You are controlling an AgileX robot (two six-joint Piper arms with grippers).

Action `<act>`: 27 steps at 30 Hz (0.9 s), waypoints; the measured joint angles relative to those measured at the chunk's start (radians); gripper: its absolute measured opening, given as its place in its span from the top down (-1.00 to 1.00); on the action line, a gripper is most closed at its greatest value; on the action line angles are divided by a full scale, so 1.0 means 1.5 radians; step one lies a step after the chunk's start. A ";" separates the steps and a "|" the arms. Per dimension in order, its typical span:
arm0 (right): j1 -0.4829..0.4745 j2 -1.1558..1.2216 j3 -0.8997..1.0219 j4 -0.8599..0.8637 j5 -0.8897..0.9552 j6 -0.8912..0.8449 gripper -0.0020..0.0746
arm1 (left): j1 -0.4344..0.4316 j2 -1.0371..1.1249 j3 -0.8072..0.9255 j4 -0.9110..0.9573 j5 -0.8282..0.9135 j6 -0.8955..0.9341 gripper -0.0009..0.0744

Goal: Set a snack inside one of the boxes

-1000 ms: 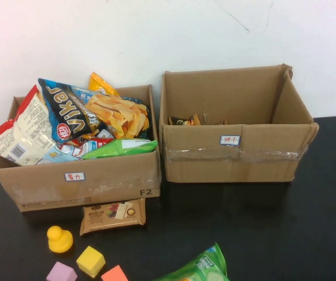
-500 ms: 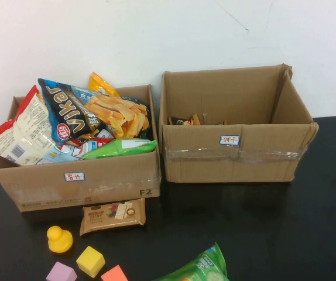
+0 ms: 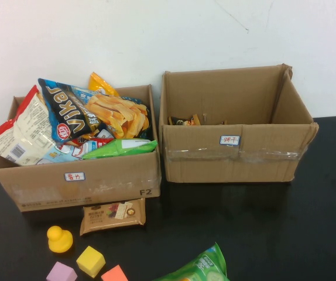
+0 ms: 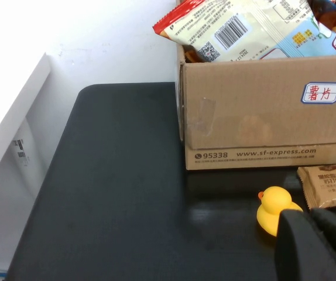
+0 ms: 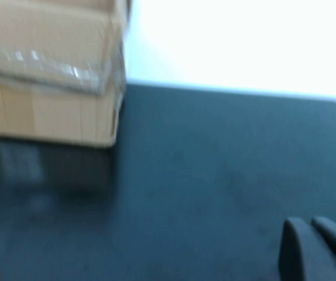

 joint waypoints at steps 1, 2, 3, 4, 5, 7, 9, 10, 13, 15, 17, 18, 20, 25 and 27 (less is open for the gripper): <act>0.000 0.000 0.000 -0.010 0.018 0.019 0.95 | 0.000 0.000 0.000 0.000 0.000 0.000 0.98; 0.000 0.000 0.000 -0.013 0.033 0.031 0.95 | 0.000 0.000 0.000 0.000 0.000 0.000 0.98; 0.000 0.000 0.000 -0.018 0.042 0.043 0.95 | 0.000 0.000 0.000 0.000 0.000 0.000 0.98; 0.000 0.000 0.000 -0.020 0.044 0.058 0.95 | 0.000 0.000 0.000 0.000 0.000 0.000 0.98; 0.000 0.000 0.000 -0.023 0.045 0.062 0.95 | 0.000 0.000 0.000 0.000 0.000 0.000 0.98; 0.000 0.000 -0.001 -0.026 0.048 0.072 0.95 | 0.000 0.000 0.000 0.000 0.000 0.000 0.98; 0.003 0.000 -0.001 -0.026 0.048 0.076 0.95 | 0.000 0.000 0.000 0.000 0.000 0.000 0.98; 0.006 0.000 -0.001 -0.026 0.048 0.078 0.95 | 0.000 0.000 0.000 0.000 0.000 0.000 0.98; 0.007 0.000 -0.001 -0.028 0.048 0.080 0.95 | 0.000 0.000 0.000 0.000 0.000 0.000 0.98; 0.007 0.000 -0.001 -0.028 0.048 0.080 0.95 | 0.000 0.000 0.000 0.000 0.000 0.000 0.98; 0.007 0.000 -0.001 -0.028 0.048 0.080 0.95 | 0.000 0.000 0.000 0.000 0.000 0.000 0.98; 0.007 0.000 -0.001 -0.028 0.048 0.080 0.95 | 0.000 0.000 0.000 0.000 0.000 0.000 0.98; 0.007 0.000 -0.001 -0.028 0.048 0.080 0.95 | 0.000 0.000 0.000 0.000 0.000 0.000 0.98; 0.007 0.000 -0.001 -0.028 0.048 0.080 0.95 | 0.000 0.000 0.000 0.000 0.000 0.000 0.98; 0.007 0.000 -0.001 -0.028 0.048 0.080 0.95 | 0.000 0.000 0.000 0.000 0.000 0.000 0.98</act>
